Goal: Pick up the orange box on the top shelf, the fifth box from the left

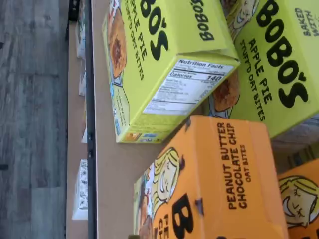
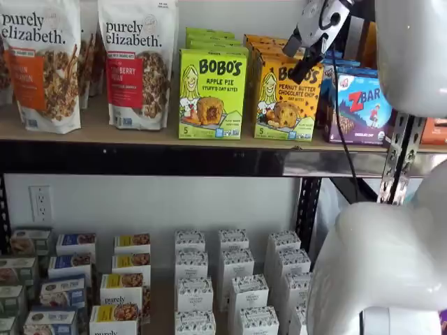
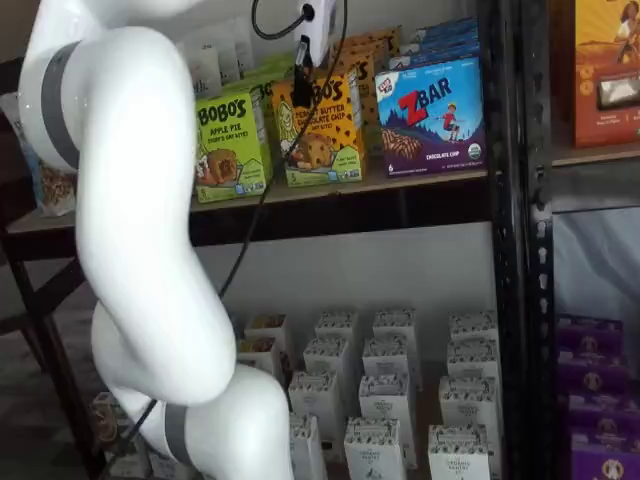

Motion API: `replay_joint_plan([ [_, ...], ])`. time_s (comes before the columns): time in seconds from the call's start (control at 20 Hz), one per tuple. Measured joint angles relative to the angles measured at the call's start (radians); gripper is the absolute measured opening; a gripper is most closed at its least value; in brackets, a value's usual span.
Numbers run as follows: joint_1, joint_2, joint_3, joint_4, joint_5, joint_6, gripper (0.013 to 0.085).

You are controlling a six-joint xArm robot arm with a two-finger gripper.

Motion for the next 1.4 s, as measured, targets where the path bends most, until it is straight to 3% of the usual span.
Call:
replay_joint_plan([
  [0.7, 0.048, 0.096, -0.132, -0.094, 0.093, 0.047, 0.085],
  [0.9, 0.066, 0.118, -0.166, -0.146, 0.125, 0.06, 0.085],
  [1.4, 0.084, 0.145, -0.198, -0.203, 0.17, 0.07, 0.085],
])
